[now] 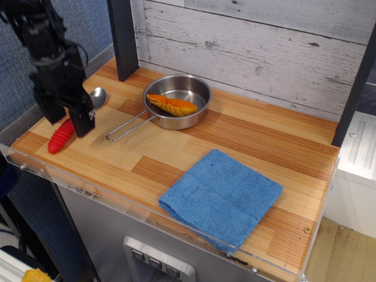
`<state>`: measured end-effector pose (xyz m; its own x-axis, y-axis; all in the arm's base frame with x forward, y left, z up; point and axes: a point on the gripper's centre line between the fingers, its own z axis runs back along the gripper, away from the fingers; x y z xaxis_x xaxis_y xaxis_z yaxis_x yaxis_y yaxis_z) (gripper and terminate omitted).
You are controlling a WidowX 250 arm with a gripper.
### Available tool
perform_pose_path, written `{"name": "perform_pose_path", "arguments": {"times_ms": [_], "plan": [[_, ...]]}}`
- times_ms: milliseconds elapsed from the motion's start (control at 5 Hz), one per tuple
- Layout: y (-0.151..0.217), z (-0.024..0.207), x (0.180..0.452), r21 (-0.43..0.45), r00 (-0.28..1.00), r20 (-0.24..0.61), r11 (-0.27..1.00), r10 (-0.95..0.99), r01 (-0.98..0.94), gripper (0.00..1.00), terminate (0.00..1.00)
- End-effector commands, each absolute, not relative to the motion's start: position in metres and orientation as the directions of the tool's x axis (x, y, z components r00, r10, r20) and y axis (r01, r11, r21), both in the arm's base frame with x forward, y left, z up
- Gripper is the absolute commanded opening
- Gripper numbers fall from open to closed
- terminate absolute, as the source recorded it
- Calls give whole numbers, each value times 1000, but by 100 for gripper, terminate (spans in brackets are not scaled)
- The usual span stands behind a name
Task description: Move the red spoon to the top side of the cloth.
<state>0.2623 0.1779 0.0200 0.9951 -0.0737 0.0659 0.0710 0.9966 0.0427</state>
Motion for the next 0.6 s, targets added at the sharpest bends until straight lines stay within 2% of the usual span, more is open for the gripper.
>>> {"name": "perform_pose_path", "arguments": {"times_ms": [0,200,400], "plan": [[195,24,269,81,996,72,996,-46,40,100,0],[198,24,267,93,996,79,995,-40,33,0,0],[194,27,266,91,995,85,995,-51,43,0,0]]}}
